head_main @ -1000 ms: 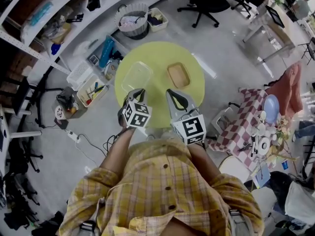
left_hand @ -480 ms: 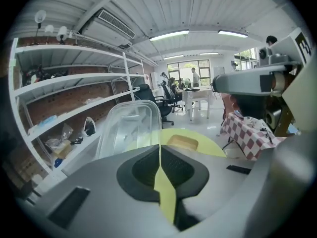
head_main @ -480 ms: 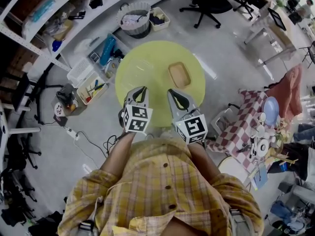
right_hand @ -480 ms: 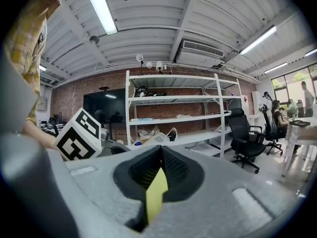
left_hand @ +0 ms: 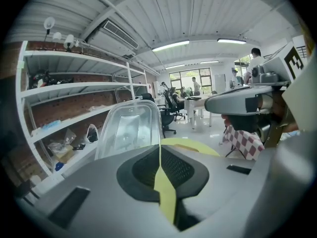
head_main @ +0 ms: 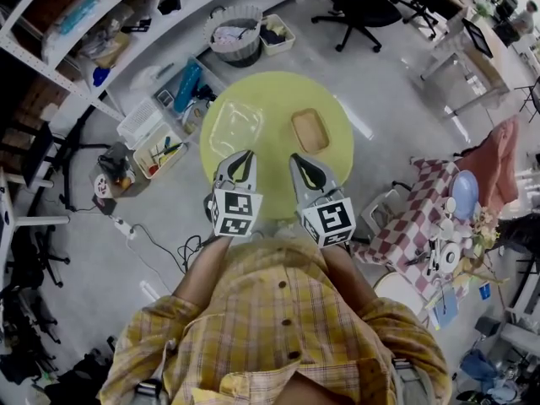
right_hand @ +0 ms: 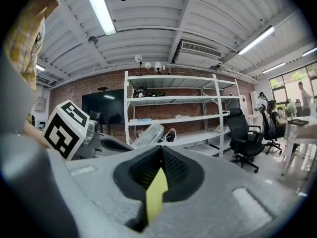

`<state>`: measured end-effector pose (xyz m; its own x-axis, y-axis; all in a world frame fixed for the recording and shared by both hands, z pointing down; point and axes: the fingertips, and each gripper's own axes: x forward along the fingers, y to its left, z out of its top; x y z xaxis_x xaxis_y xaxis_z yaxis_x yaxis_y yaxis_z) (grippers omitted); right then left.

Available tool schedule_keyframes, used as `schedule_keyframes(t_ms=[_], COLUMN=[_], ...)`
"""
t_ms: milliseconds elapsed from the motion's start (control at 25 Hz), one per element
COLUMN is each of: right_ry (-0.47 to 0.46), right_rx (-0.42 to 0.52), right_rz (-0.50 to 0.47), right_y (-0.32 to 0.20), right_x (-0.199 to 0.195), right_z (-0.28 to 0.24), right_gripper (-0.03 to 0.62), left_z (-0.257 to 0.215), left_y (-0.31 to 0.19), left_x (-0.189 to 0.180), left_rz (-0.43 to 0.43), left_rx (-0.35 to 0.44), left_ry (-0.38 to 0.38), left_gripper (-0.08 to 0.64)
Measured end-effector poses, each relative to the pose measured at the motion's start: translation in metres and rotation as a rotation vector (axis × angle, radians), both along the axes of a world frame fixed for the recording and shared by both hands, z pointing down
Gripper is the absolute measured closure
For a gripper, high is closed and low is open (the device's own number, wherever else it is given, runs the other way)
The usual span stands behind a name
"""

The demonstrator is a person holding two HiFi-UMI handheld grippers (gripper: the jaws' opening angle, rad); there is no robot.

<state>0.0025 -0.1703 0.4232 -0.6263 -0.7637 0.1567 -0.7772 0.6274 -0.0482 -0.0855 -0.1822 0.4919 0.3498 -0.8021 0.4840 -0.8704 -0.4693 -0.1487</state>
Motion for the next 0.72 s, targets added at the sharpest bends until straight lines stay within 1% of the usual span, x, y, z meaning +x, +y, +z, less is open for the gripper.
schedule_keyframes(t_ms=[200, 480, 720], right_ry=[0.001, -0.003, 0.008], right_rx=[0.000, -0.008, -0.004], right_rz=[-0.004, -0.002, 0.006], right_y=[0.002, 0.005, 0.006], right_x=[-0.004, -0.004, -0.002], right_z=[0.001, 0.003, 0.003], right_gripper=[0.595, 0.595, 0.595], left_z=[-0.008, -0.019, -0.025], left_y=[0.007, 0.017, 0.022], left_x=[-0.002, 0.000, 0.001], left_rz=[0.002, 0.000, 0.000], left_rx=[0.031, 0.064, 0.084], left_ry=[-0.007, 0.002, 0.041], left_gripper=[0.548, 0.548, 0.548])
